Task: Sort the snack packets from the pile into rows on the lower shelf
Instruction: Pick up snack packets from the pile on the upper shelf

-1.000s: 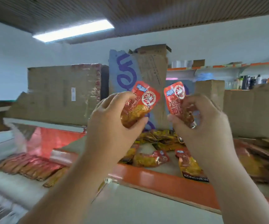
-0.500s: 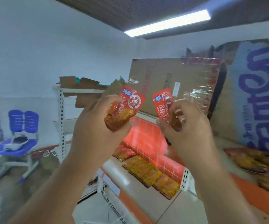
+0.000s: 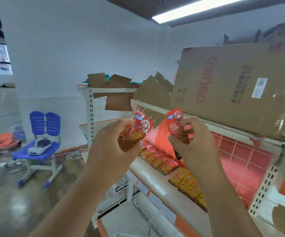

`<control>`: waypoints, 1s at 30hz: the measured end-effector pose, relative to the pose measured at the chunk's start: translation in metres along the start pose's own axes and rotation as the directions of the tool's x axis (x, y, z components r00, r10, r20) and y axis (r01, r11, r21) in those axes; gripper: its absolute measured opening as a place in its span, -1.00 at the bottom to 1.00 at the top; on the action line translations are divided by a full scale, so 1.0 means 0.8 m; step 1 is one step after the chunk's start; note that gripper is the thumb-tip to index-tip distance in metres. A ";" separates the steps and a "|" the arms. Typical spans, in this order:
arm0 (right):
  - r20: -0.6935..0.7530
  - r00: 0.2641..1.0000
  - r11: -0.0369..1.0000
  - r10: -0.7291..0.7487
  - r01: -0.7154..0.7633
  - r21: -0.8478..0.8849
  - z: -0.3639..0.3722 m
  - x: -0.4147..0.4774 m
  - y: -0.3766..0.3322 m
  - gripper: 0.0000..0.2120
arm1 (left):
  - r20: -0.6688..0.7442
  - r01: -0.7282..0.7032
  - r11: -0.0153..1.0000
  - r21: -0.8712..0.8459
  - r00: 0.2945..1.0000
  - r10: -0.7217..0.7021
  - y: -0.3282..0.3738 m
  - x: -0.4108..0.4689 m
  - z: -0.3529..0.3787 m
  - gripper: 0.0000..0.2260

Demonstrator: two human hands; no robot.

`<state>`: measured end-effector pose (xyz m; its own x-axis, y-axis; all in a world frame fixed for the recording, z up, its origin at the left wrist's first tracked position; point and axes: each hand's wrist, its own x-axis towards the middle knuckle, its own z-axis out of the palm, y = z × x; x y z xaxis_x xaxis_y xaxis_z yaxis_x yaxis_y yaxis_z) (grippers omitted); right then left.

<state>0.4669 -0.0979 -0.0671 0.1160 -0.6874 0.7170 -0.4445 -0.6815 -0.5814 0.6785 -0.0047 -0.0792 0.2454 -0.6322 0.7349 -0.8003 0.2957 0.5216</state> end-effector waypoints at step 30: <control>0.150 0.805 0.793 0.574 -0.501 -0.347 0.315 0.153 0.352 -0.57 | 0.485 0.189 0.981 0.047 0.854 -0.188 -0.378 0.188 0.378 -0.59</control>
<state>0.5801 -0.4373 -0.2398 -0.0284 -0.9823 0.1852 -0.7187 -0.1087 -0.6867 0.7923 -0.4055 -0.2578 0.0943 -0.9429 0.3196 -0.7642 0.1372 0.6302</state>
